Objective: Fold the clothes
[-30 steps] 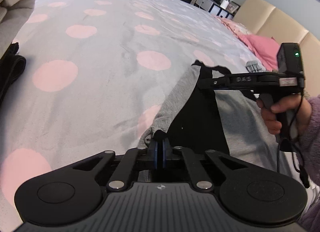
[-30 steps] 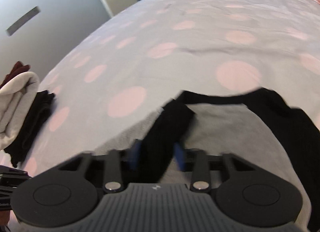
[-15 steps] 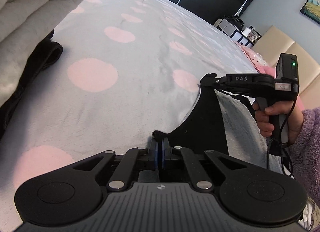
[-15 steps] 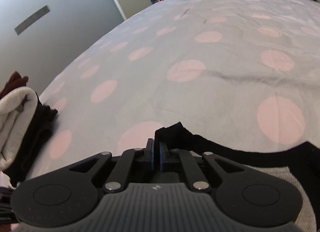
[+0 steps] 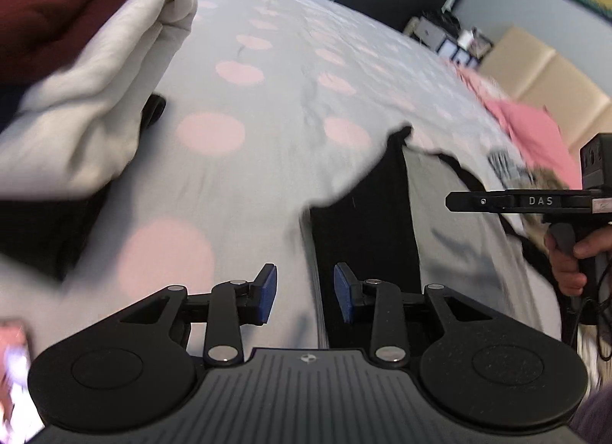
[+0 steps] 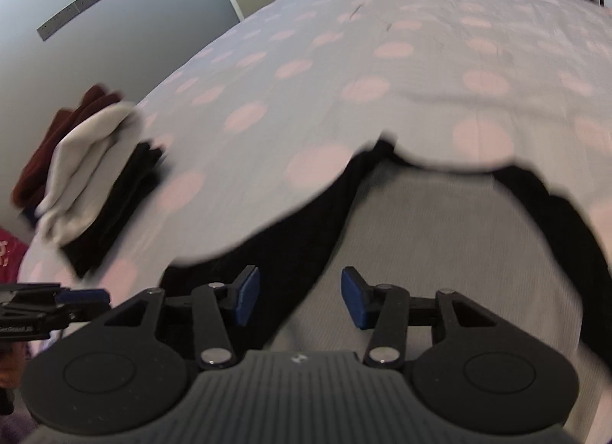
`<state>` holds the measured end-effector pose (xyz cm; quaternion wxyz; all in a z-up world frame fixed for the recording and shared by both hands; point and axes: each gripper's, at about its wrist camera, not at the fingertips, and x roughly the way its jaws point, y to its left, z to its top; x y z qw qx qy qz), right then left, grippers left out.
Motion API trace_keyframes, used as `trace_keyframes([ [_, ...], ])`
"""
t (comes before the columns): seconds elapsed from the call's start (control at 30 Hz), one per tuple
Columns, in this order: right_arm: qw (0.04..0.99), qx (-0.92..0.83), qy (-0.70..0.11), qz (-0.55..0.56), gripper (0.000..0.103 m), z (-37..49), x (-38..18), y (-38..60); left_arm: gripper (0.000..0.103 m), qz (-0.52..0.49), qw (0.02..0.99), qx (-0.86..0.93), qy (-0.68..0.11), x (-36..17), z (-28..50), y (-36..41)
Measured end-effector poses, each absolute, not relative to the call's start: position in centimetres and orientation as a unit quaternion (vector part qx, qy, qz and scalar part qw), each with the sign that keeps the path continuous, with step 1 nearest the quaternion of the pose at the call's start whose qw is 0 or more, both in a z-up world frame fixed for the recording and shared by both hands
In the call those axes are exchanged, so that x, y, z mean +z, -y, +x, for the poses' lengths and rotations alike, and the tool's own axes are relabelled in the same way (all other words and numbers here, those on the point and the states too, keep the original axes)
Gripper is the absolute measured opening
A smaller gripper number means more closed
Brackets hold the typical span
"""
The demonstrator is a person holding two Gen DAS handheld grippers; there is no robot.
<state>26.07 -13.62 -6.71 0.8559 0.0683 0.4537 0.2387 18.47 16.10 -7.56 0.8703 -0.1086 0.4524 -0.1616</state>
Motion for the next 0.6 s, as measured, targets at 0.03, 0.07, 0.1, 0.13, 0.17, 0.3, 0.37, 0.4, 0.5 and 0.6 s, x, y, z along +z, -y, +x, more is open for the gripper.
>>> trace_keyframes([
  [0.03,0.854,0.238,-0.457,0.072,0.049,24.4,-6.8,13.5,0.030,-0.100,0.870,-0.163,-0.455,-7.4,17.2,-15.9],
  [0.07,0.852,0.237,-0.460,0.075,0.049,22.8,-6.9,13.4,0.030,-0.092,0.869,-0.165,-0.457,-7.3,16.0,-15.7],
  [0.1,0.850,0.237,-0.464,0.077,0.042,21.4,-7.1,13.1,0.030,-0.085,0.869,-0.166,-0.459,-7.4,14.7,-15.5],
  [0.13,0.848,0.236,-0.468,0.082,0.038,20.0,-7.4,12.8,0.030,-0.078,0.868,-0.167,-0.461,-7.4,13.5,-15.3],
  [0.17,0.844,0.235,-0.473,0.091,0.038,18.5,-7.6,12.5,0.030,-0.073,0.868,-0.169,-0.462,-7.6,12.4,-15.0],
  [0.3,0.824,0.241,-0.494,0.137,0.038,12.5,-8.7,11.8,0.030,-0.074,0.862,-0.174,-0.470,-8.5,8.9,-14.0],
  [0.37,0.820,0.237,-0.502,0.141,0.038,9.6,-9.4,10.9,0.030,-0.064,0.862,-0.173,-0.472,-9.0,7.9,-13.1],
  [0.4,0.818,0.234,-0.504,0.148,0.038,8.2,-9.8,10.5,0.030,-0.055,0.863,-0.171,-0.472,-9.2,7.4,-12.7],
  [0.5,0.805,0.228,-0.515,0.185,0.038,5.1,-11.3,9.8,0.024,-0.039,0.862,-0.166,-0.478,-10.0,6.7,-11.9],
  [0.6,0.800,0.227,-0.520,0.195,0.038,3.5,-12.4,8.8,0.008,-0.040,0.856,-0.164,-0.488,-11.0,6.6,-12.1],
])
